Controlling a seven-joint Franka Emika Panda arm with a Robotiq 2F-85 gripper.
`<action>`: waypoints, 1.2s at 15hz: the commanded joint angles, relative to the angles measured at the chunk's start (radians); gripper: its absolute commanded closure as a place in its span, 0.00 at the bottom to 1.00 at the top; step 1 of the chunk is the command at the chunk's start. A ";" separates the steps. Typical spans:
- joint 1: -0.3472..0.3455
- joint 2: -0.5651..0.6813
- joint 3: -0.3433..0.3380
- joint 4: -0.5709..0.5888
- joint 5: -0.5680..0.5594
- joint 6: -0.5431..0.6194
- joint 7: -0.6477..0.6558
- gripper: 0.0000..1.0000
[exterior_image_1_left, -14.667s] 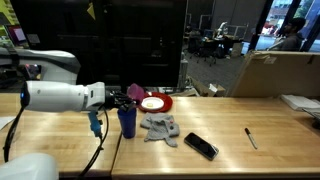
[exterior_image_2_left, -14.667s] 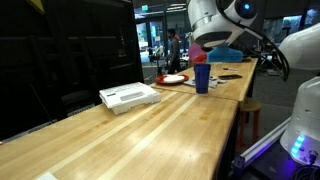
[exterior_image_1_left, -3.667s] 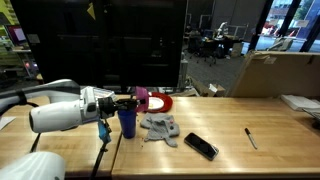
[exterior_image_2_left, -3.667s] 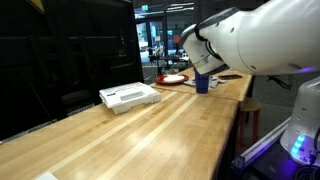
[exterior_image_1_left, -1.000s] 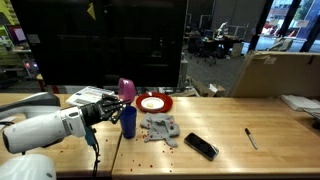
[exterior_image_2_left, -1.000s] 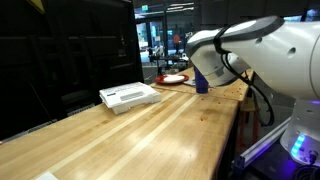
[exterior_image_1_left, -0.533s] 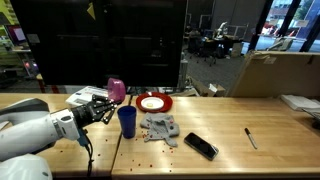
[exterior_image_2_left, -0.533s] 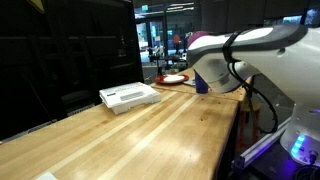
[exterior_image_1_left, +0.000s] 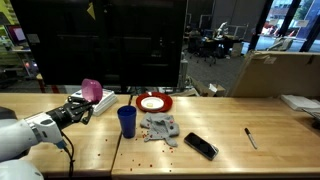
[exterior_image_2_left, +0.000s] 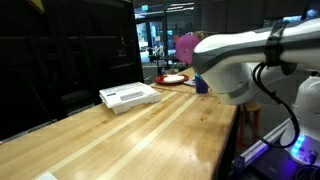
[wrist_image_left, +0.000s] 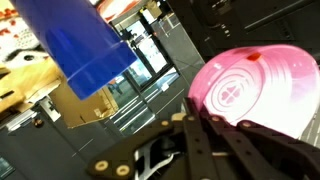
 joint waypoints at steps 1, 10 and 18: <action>0.135 0.083 0.006 -0.018 -0.096 -0.017 0.165 0.99; 0.323 0.160 0.001 -0.053 -0.164 -0.096 0.401 0.99; 0.374 0.241 -0.085 -0.049 -0.103 -0.163 0.355 0.99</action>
